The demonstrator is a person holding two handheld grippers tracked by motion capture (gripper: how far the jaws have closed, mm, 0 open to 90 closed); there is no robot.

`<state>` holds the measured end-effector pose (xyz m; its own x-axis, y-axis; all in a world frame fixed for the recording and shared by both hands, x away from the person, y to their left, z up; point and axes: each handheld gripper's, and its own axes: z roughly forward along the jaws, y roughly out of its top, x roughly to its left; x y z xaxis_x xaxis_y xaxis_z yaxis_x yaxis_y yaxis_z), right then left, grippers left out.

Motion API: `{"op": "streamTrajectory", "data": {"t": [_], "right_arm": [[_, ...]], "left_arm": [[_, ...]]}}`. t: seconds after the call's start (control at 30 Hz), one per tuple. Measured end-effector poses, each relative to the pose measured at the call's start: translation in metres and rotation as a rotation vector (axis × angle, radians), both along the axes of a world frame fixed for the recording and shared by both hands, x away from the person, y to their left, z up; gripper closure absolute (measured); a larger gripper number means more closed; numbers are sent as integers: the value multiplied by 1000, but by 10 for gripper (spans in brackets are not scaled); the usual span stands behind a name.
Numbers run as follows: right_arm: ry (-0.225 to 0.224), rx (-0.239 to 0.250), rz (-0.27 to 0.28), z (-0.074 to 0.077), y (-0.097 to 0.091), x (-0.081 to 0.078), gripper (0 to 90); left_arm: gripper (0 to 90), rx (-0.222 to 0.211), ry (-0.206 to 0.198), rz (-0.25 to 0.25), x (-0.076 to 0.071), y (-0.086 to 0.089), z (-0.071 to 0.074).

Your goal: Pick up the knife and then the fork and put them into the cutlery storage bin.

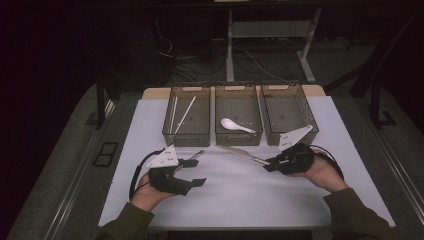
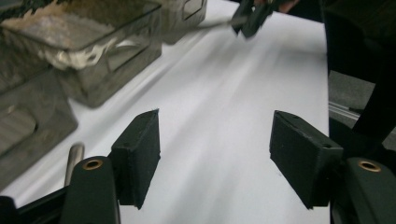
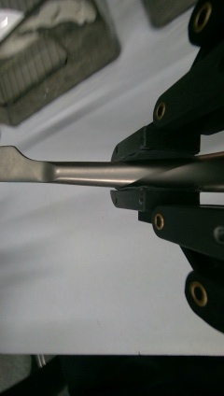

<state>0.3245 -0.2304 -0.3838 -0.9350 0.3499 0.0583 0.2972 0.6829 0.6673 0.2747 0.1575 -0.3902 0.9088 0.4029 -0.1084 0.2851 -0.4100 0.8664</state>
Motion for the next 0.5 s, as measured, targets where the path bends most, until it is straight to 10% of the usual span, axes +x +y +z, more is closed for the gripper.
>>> {"op": "streamTrajectory", "data": {"t": [0.5], "right_arm": [[1, 61, -264, 25, -46, 35, 773]], "left_arm": [[178, 36, 31, 87, -1, 11, -30]]}}
